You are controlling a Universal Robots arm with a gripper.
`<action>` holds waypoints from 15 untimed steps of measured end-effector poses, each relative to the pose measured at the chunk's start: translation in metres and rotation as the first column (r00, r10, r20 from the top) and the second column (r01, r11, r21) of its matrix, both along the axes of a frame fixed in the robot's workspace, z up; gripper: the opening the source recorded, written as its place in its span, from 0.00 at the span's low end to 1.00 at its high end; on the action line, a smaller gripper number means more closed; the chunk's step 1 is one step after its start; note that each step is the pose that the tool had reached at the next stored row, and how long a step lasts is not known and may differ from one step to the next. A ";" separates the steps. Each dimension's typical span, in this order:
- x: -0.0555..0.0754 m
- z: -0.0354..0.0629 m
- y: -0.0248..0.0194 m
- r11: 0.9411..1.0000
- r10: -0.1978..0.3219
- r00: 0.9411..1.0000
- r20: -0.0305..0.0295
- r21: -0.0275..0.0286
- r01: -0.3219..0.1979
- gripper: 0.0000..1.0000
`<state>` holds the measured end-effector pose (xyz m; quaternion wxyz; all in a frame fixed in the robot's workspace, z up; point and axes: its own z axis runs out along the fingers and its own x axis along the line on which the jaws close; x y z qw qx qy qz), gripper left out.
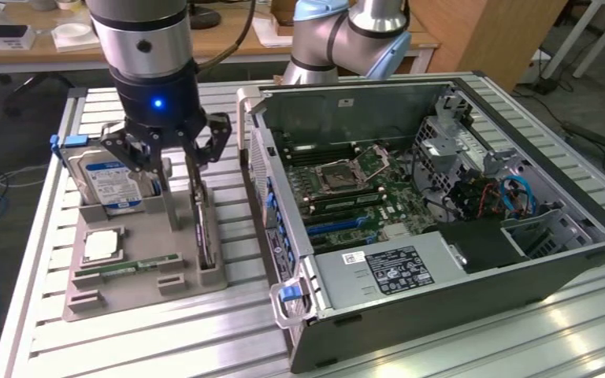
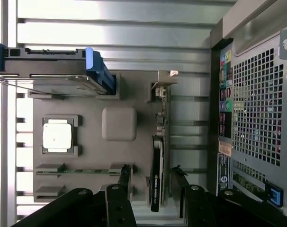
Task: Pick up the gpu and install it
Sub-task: 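Pick up the gpu and move the gpu toward the slot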
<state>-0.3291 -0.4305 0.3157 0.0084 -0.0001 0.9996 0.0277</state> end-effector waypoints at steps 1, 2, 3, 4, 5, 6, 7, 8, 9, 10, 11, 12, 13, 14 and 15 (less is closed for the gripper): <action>0.000 -0.0008 -0.0002 1.000 0.000 1.000 0.000 0.000 0.000 0.47; 0.000 -0.0017 -0.0004 1.000 0.000 1.000 0.000 0.000 0.000 0.47; 0.000 -0.0025 -0.0006 1.000 0.000 1.000 0.000 0.000 0.000 0.47; 0.000 -0.0032 -0.0008 1.000 0.000 1.000 0.000 0.000 0.000 0.47; 0.000 -0.0041 -0.0010 1.000 0.000 1.000 0.000 0.000 0.000 0.47; 0.000 -0.0049 -0.0013 1.000 0.000 1.000 0.000 0.000 0.000 0.47; 0.000 -0.0059 -0.0014 1.000 0.000 1.000 0.000 0.000 0.000 0.47; 0.000 -0.0069 -0.0017 1.000 0.000 1.000 0.000 0.000 0.000 0.47; 0.000 -0.0080 -0.0020 1.000 0.000 1.000 0.000 0.000 0.000 0.47; 0.000 -0.0091 -0.0023 1.000 0.000 1.000 0.000 0.000 0.000 0.47; 0.000 -0.0104 -0.0026 1.000 0.000 1.000 0.000 0.000 0.000 0.47; 0.000 -0.0120 -0.0030 1.000 0.000 1.000 0.000 0.000 0.000 0.47; 0.000 -0.0138 -0.0033 1.000 0.000 1.000 0.000 0.000 0.000 0.47; 0.000 -0.0153 -0.0036 1.000 0.000 1.000 0.000 0.000 0.000 0.47; 0.000 -0.0168 -0.0039 1.000 0.000 1.000 0.000 0.000 0.000 0.47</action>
